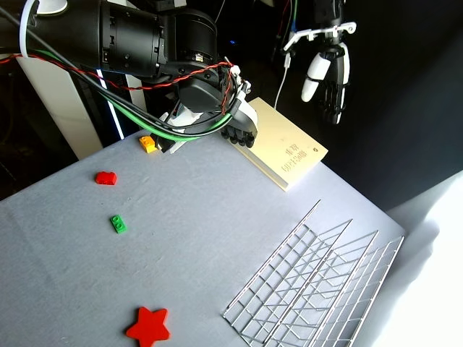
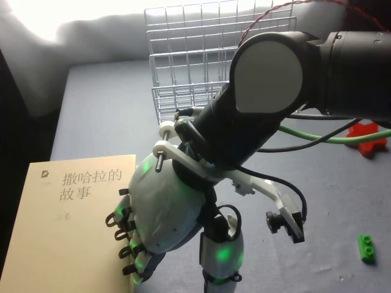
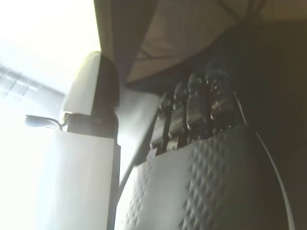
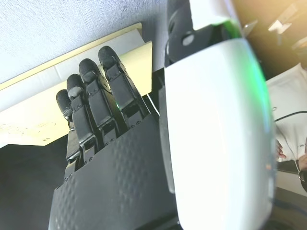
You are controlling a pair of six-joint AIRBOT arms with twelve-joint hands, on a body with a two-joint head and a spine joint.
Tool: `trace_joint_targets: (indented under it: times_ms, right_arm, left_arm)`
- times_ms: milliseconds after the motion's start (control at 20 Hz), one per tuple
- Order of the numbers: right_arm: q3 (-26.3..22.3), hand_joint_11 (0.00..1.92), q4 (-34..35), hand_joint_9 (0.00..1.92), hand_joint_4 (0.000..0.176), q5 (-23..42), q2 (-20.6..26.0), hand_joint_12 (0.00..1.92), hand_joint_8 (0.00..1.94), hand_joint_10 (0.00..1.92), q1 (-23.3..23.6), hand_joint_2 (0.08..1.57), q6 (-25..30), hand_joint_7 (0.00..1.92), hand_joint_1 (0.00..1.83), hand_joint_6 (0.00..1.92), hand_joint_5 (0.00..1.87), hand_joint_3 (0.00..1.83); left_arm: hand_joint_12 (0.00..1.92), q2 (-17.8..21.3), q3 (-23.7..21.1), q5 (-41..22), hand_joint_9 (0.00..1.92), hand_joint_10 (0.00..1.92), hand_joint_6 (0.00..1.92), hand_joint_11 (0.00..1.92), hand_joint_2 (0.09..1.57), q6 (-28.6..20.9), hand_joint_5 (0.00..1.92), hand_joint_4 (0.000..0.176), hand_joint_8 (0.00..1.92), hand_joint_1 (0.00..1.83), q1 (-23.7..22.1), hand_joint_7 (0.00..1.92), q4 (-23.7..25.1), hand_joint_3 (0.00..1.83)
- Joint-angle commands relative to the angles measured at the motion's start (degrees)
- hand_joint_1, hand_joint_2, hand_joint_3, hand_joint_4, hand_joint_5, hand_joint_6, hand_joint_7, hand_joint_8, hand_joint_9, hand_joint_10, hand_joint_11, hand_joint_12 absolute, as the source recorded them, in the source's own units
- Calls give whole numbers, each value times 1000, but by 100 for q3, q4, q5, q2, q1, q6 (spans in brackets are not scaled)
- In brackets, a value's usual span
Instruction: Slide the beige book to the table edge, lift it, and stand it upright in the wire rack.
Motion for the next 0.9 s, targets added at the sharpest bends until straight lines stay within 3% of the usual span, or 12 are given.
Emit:
trace_joint_targets:
  times_ms: [0, 400, 450, 600, 750, 850]
  right_arm:
    - [-23, 0, 208, 259, 0, -253, -8, 648, 2, 0, 12, 1006, -2, 275, 180, 9, 280, 0]
    - [-25, 0, 208, 283, 0, -350, -100, 669, 3, 4, 18, 999, 5, 286, 189, 5, 285, 0]
    - [-23, 0, 208, 305, 0, -306, -52, 716, 4, 6, 7, 993, 7, 311, 200, 5, 304, 0]
    - [-21, 0, 98, 262, 0, -173, 137, 618, 2, 2, -25, 1004, 6, 277, 172, 1, 272, 3]
    - [-15, 0, -194, 273, 0, -73, 360, 652, 1, 0, 7, 1006, 29, 285, 179, 0, 279, 2]
    - [63, 0, -253, 269, 0, -100, 387, 628, 0, 0, 4, 1008, 2, 283, 160, 0, 274, 2]
  left_arm:
    - [151, -19, 32, -381, 69, 0, 3, 0, 1173, -49, 57, 0, 2, 1287, -9, 71, -49, 0]
    - [135, 117, -201, -575, 71, 6, 4, 0, 1154, -199, 107, 0, 4, 1350, -62, 76, 69, 0]
    - [201, 182, -298, -576, 86, 3, 3, 0, 1160, -493, 127, 0, 2, 1336, -78, 88, 355, 0]
    - [50, 174, -313, -575, 48, 2, 0, 0, 1188, -524, 87, 0, 0, 1290, -126, 50, 359, 4]
    - [166, 116, -252, -674, 79, 1, 2, 0, 1170, -478, 142, 0, 1, 1309, -86, 82, 355, 0]
    - [114, 108, -239, -674, 61, 1, 0, 0, 1174, -478, 93, 0, 1, 1309, -86, 64, 353, 2]
